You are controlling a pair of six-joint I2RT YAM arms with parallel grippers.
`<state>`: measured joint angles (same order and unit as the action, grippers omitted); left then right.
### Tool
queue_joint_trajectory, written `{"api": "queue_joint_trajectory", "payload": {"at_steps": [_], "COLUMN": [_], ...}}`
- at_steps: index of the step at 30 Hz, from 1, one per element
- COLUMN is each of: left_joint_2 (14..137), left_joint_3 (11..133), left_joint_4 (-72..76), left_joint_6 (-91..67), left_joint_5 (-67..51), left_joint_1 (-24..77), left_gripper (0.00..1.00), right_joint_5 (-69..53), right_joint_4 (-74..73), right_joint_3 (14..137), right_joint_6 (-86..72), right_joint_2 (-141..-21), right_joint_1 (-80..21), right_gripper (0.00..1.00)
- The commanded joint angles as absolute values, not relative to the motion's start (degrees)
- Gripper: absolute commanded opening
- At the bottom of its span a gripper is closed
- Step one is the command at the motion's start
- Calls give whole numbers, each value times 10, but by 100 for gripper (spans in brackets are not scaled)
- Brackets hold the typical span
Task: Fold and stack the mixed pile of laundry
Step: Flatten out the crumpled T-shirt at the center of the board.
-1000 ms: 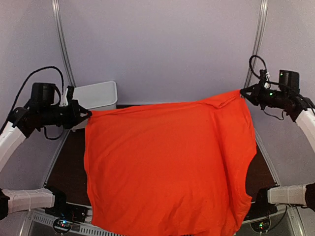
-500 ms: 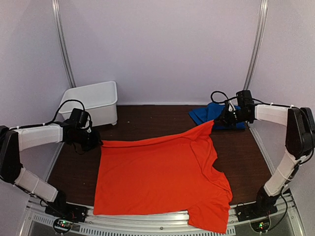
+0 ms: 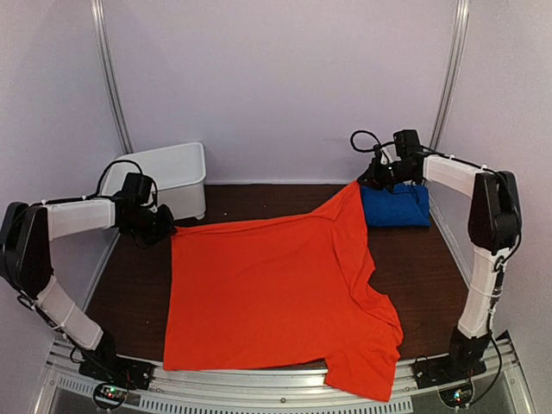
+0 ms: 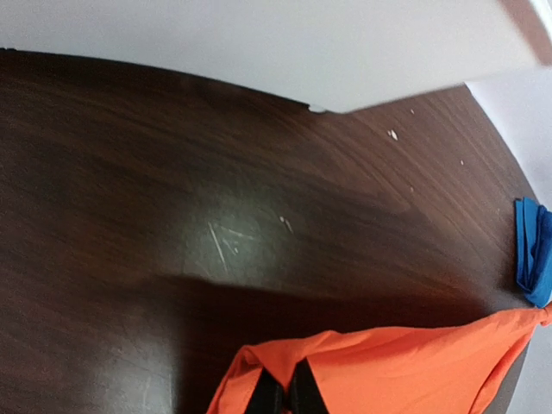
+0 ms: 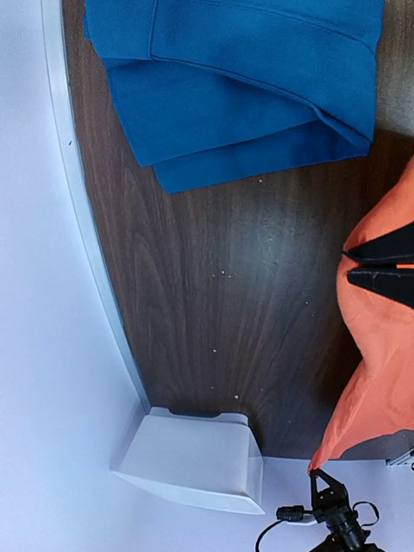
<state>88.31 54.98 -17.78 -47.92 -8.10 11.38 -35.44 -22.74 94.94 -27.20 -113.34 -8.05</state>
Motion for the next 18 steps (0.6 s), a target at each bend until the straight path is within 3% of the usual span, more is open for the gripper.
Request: {"api": "queue_joint_trajectory", "payload": {"at_steps": [1, 8, 10, 13, 14, 15, 18], "left_joint_2": [930, 1025, 1037, 1022, 1012, 999, 954], "left_joint_3": [584, 634, 644, 646, 646, 646, 640], "left_joint_4": [-159, -145, -139, -127, -127, -128, -147], "left_joint_6": [-472, -460, -458, -457, -450, -439, -405], "left_joint_5": [-66, -103, -109, -116, -118, -118, -111], "left_joint_1": [77, 44, 28, 6, -4, -10, -11], "left_gripper": [0, 0, 3, 24, 33, 42, 64], "right_joint_5": [-334, -366, -373, -396, -398, -399, -413], "right_joint_4": [-266, -247, -243, -249, -249, -251, -270], "right_joint_3": [1042, 1191, 1251, 1329, 1339, 1339, 1308], "right_joint_6": [-263, -303, -316, -331, -332, -330, -318], "right_joint_2": [-1210, -1341, -1376, -1407, -1404, -1395, -1341], "right_joint_1": [-87, -112, -111, -108, -107, -106, -105], "right_gripper": [0, 0, 18, 53, 71, 76, 77]}}
